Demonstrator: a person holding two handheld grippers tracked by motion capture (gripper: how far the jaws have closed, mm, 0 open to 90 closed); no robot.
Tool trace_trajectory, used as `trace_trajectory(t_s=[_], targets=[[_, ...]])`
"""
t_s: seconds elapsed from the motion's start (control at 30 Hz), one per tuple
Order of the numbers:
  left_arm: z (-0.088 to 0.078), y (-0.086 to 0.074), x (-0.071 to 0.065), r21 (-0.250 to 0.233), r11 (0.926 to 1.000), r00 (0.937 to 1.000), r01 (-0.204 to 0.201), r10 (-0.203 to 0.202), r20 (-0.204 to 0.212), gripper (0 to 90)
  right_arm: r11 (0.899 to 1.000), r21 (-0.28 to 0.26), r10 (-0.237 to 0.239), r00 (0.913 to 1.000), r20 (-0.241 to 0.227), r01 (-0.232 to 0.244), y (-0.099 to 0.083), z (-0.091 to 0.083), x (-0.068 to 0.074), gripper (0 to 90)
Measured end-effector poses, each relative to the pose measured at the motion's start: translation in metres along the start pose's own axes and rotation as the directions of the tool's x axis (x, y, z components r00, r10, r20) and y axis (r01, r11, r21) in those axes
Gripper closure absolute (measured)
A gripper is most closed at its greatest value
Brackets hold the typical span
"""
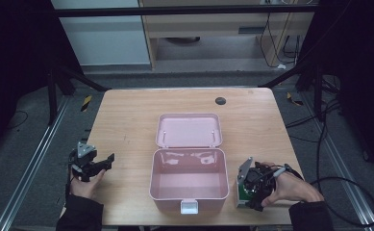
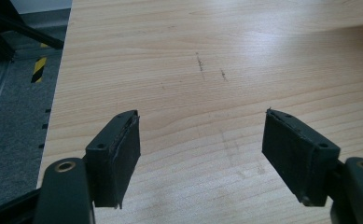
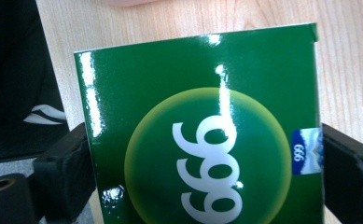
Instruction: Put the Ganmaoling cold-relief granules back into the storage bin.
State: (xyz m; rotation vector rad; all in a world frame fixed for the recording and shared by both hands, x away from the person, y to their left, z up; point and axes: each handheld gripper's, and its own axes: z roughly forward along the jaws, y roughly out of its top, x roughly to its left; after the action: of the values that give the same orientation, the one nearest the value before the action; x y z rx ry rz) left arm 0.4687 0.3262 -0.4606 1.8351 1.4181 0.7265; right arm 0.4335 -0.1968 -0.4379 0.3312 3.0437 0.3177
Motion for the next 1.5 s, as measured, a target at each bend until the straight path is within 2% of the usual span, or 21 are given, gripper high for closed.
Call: trace_trajectory(t_s=[0.27,0.47,0.6,0.9,1.13,1.5], targets=[[0.000,0.000,0.000,0.000,1.0000,1.0000,0.000,0.000,0.000,27.0,1.000,0.005,-0.006,0.9999,-0.011,0.006,-0.001,0.002,-0.001,10.8],[0.000,0.000,0.000,-0.002,1.0000,1.0000,0.001,-0.001,0.001,27.0,1.000,0.002,0.024,0.9996,-0.015,-0.024,-0.002,0.001,-0.003,14.8],[0.000,0.000,0.000,-0.002,1.0000,1.0000,0.001,-0.001,0.000,27.0,1.000,-0.003,0.011,0.9999,-0.013,-0.011,-0.003,0.000,-0.005,15.6],[0.000,0.000,0.000,-0.002,1.0000,1.0000,0.001,-0.001,0.000,27.0,0.999,0.001,0.034,0.9993,-0.013,-0.034,-0.004,-0.004,-0.004,16.2],[0.000,0.000,0.000,-0.002,1.0000,1.0000,0.001,-0.001,0.001,27.1,0.999,-0.021,0.029,0.9995,0.009,-0.029,-0.003,-0.019,-0.004,16.1],[0.000,0.000,0.000,0.001,1.0000,1.0000,0.000,0.000,0.003,27.1,0.997,-0.059,0.046,0.9978,0.047,-0.043,0.000,-0.045,-0.006,16.1]])
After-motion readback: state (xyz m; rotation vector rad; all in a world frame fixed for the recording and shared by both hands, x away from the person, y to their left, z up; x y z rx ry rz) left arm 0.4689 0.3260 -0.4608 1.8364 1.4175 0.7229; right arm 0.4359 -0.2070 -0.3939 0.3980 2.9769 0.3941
